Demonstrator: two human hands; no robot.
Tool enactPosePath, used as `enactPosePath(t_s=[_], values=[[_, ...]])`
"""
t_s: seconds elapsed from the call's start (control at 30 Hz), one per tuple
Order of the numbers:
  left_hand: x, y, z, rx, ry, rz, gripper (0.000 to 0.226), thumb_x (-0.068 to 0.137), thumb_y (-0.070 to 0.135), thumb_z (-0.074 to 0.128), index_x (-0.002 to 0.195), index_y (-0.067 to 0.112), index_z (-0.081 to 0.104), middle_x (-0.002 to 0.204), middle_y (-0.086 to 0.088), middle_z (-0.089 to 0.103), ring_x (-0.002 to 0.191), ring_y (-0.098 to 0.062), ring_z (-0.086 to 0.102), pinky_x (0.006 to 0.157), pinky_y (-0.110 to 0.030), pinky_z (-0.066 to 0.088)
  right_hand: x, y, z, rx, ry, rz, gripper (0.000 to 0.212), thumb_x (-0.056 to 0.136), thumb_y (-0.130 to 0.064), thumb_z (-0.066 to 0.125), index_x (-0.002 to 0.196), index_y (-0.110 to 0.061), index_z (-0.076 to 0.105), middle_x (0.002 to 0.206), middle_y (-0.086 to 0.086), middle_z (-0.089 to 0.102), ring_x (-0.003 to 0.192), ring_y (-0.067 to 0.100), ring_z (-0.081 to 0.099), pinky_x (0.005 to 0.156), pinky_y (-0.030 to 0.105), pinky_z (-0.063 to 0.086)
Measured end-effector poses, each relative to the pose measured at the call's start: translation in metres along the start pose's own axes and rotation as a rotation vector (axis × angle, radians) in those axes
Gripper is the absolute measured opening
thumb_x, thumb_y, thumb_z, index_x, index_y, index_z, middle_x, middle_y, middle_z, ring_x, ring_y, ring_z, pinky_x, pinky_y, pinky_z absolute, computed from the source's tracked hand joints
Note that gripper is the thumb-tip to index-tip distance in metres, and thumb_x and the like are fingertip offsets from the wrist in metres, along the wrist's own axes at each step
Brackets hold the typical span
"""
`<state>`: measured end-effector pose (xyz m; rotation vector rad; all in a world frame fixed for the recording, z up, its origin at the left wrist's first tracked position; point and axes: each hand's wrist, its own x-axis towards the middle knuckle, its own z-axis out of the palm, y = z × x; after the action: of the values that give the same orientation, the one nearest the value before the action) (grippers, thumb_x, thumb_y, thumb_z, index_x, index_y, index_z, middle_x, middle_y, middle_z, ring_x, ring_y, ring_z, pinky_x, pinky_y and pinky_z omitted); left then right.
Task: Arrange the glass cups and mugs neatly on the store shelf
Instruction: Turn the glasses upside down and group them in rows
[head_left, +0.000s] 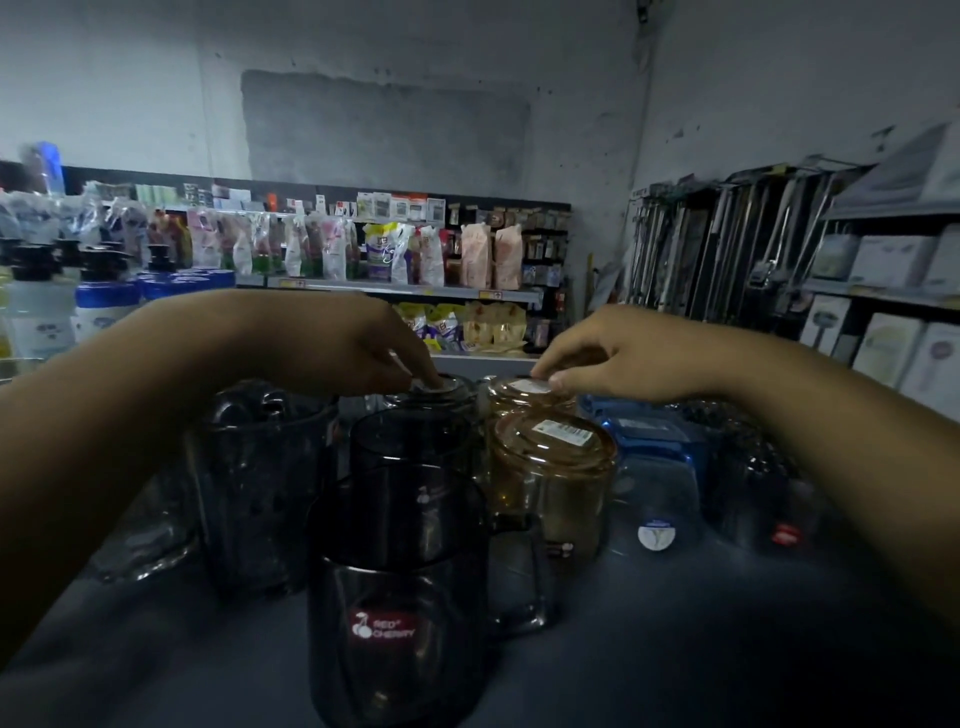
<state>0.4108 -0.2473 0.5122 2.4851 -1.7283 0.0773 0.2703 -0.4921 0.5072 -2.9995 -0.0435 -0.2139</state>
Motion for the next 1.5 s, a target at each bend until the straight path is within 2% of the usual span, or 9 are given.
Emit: enactPosePath(t_s=[0.23,0.5,0.6,0.67,0.77,0.83,0.93,1.0,1.5], values=[[0.025,0.056,-0.011,0.043,0.088,0.203,0.030,0.099,0.031,0.057,0.127,0.033,0.067,0.119,0.022,0.068,0.102,0.009,0.064,0.089,-0.020,0.053,-0.069,0.030,-0.011,0.101,0.114,0.051,0.037,0.080,-0.060,0.066,0.106,-0.035,0.075,0.101,-0.021,0.072,0.095,-0.006,0.066,0.092,0.031,0.056],[0.087,0.101,0.013,0.168,-0.002,0.183,0.039,0.104,0.020,0.051,0.143,0.024,0.057,0.147,0.002,0.056,0.127,-0.011,0.054,0.100,-0.026,0.043,-0.096,0.042,0.004,0.075,0.149,0.043,0.057,0.066,-0.068,0.075,0.113,-0.036,0.074,0.112,-0.021,0.069,0.103,-0.005,0.062,0.093,0.022,0.051],[0.091,0.102,0.021,0.181,-0.007,0.143,0.036,0.102,0.035,0.049,0.132,0.025,0.066,0.134,0.001,0.065,0.122,-0.017,0.060,0.104,-0.036,0.045,-0.096,0.046,0.007,0.096,0.176,0.038,0.055,0.066,-0.065,0.078,0.112,-0.035,0.074,0.112,-0.021,0.070,0.103,-0.006,0.062,0.089,0.014,0.047],[0.088,0.104,0.022,0.179,0.024,0.147,0.058,0.088,0.059,0.038,0.127,0.028,0.068,0.128,0.005,0.069,0.117,-0.014,0.063,0.101,-0.040,0.049,-0.096,0.049,0.008,0.112,0.179,0.036,0.056,0.066,-0.065,0.078,0.113,-0.035,0.074,0.112,-0.021,0.070,0.103,-0.007,0.062,0.089,0.015,0.047],[0.087,0.102,0.025,0.185,0.038,0.168,0.076,0.075,0.068,0.026,0.125,0.030,0.068,0.125,0.006,0.070,0.115,-0.012,0.064,0.100,-0.042,0.051,-0.097,0.052,0.010,0.146,0.172,0.038,0.056,0.067,-0.066,0.077,0.114,-0.036,0.073,0.114,-0.022,0.069,0.105,-0.006,0.061,0.096,0.023,0.050],[0.088,0.105,0.025,0.199,0.029,0.159,0.068,0.080,0.062,0.031,0.124,0.028,0.070,0.125,0.004,0.070,0.116,-0.014,0.065,0.100,-0.043,0.050,-0.098,0.053,0.011,0.156,0.175,0.031,0.055,0.067,-0.065,0.077,0.114,-0.036,0.073,0.113,-0.022,0.069,0.106,-0.006,0.061,0.098,0.026,0.050],[0.088,0.111,0.021,0.194,-0.013,0.149,0.040,0.098,0.025,0.049,0.134,0.021,0.065,0.137,-0.001,0.065,0.125,-0.015,0.060,0.107,-0.043,0.047,-0.099,0.055,0.010,0.163,0.178,0.017,0.054,0.069,-0.064,0.077,0.115,-0.036,0.073,0.114,-0.022,0.069,0.106,-0.007,0.061,0.099,0.027,0.051],[0.089,0.113,0.018,0.174,-0.035,0.165,0.042,0.100,0.008,0.052,0.140,0.017,0.059,0.143,-0.002,0.060,0.129,-0.013,0.057,0.110,-0.040,0.045,-0.099,0.057,0.010,0.165,0.178,0.012,0.054,0.069,-0.064,0.077,0.115,-0.036,0.073,0.115,-0.022,0.069,0.106,-0.007,0.061,0.100,0.028,0.051],[0.079,0.121,0.011,0.126,-0.017,0.156,0.038,0.103,0.014,0.052,0.141,0.020,0.058,0.143,0.002,0.060,0.123,-0.007,0.059,0.104,-0.023,0.046,-0.103,0.056,0.014,0.045,0.207,-0.048,0.057,0.076,-0.069,0.066,0.121,-0.035,0.070,0.123,-0.021,0.063,0.114,-0.001,0.057,0.105,0.035,0.048]])
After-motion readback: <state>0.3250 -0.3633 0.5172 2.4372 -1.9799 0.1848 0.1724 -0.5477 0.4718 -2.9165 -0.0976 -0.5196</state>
